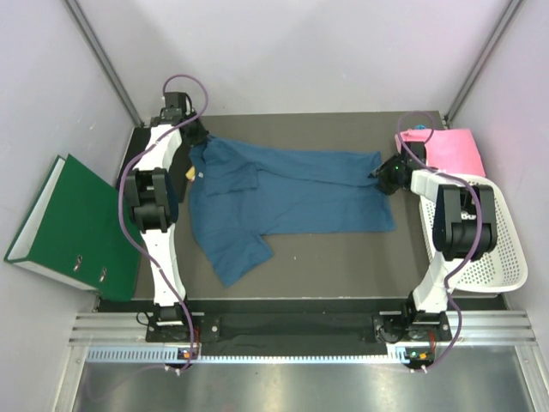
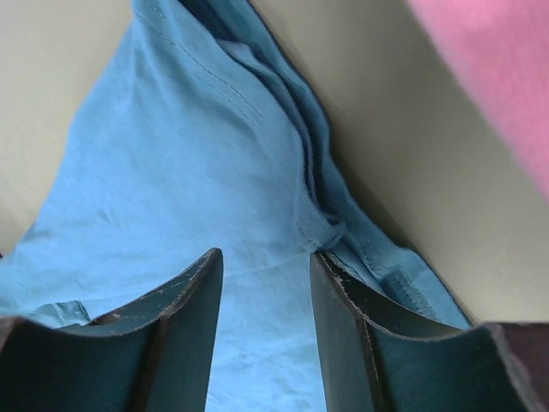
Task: Fold and stack the t-shirts
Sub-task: Fold the flattened tshirt in 1/3 of the way
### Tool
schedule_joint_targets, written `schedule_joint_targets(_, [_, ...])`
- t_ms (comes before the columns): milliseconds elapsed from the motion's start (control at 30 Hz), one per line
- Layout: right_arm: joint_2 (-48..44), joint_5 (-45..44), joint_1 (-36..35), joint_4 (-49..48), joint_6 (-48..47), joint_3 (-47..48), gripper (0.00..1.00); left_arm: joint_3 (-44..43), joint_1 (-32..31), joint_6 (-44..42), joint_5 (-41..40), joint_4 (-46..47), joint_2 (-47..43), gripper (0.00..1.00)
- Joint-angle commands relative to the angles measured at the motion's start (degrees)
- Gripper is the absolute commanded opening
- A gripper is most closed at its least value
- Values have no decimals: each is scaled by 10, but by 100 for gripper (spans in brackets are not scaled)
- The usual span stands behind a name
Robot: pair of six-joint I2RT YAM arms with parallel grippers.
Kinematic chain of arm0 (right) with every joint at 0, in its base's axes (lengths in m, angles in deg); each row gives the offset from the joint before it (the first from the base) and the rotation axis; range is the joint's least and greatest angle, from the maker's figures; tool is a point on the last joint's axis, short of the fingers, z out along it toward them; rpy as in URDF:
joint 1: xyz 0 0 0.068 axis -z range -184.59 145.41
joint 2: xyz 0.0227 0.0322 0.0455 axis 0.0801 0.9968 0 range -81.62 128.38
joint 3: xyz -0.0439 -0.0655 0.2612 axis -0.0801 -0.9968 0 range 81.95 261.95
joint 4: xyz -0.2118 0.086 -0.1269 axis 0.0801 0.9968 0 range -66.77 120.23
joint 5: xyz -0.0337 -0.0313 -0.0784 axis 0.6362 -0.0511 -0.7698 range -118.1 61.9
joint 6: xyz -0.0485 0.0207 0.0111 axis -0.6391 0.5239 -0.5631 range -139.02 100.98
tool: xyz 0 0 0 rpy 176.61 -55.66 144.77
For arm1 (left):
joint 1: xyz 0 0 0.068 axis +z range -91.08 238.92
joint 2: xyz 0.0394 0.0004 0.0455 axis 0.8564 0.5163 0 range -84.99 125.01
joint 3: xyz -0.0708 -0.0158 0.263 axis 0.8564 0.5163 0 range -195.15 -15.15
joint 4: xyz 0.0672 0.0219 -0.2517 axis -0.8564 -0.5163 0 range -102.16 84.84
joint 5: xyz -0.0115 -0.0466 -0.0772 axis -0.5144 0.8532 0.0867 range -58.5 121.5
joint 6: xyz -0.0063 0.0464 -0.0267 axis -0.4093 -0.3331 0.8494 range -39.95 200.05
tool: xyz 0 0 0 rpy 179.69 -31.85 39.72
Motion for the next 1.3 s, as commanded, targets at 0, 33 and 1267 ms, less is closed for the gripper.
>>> schedule_joint_targets(0, [4,0,9,-36,10,31,45,-1,4,-12,4,8,0,0])
schedule_joint_targets(33, [6,-1,9,-36,9,36,45,0,4,-11,3,8,0,0])
schedule_joint_targets(1267, [83,67,5,-181,-74,180,0,-27,12,-5,-22,3,-22,0])
